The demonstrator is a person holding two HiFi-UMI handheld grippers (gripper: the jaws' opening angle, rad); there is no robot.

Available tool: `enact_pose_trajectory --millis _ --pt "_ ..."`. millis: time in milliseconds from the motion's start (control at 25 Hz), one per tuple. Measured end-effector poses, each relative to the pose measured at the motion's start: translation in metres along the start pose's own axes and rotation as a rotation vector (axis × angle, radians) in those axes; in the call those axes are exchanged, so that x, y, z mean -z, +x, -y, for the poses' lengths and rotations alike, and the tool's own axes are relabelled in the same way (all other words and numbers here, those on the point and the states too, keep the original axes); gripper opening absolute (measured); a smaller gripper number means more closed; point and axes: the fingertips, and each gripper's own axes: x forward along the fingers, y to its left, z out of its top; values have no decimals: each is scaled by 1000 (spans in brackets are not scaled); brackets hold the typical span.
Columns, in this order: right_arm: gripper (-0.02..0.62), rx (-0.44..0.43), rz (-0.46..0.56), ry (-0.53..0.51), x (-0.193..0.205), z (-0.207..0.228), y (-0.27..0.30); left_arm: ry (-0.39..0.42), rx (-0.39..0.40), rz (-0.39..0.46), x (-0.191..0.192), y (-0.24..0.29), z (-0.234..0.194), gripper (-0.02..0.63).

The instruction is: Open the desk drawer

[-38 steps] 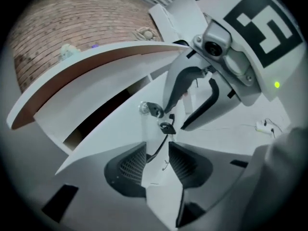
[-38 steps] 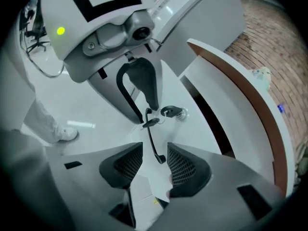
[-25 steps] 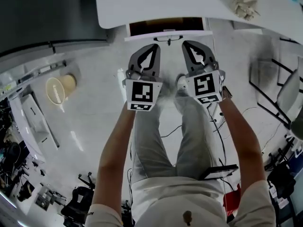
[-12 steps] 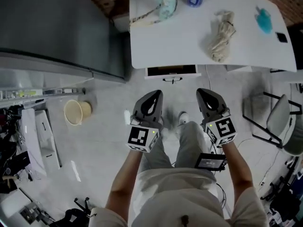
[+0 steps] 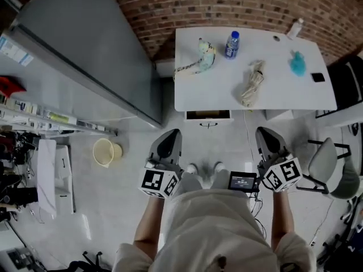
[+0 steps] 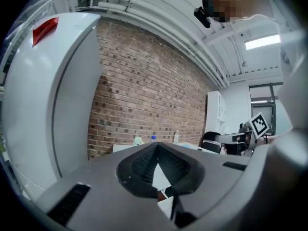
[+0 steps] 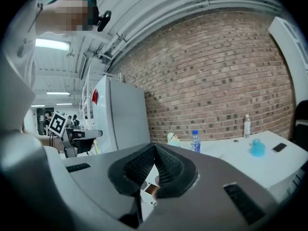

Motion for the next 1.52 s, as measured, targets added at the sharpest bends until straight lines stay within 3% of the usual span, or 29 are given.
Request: enact_pose_trajectory --millis 120,440,640,960,1520 --pt "26 28 27 -5 -37 0 -23 3 -21 37 -35 -20 6 8" --pt "26 27 159 129 -106 -12 -60 -28 -74 131 -99 -50 16 8" --pt "26 21 148 89 -109 -24 -51 -28 -43 140 -115 -48 31 8" --pt "26 -59 143 84 -113 -56 -35 -10 -30 120 -119 -46 33 8" --pt "26 -55 131 97 -108 -58 -35 -4 2 90 -111 -33 49 8"
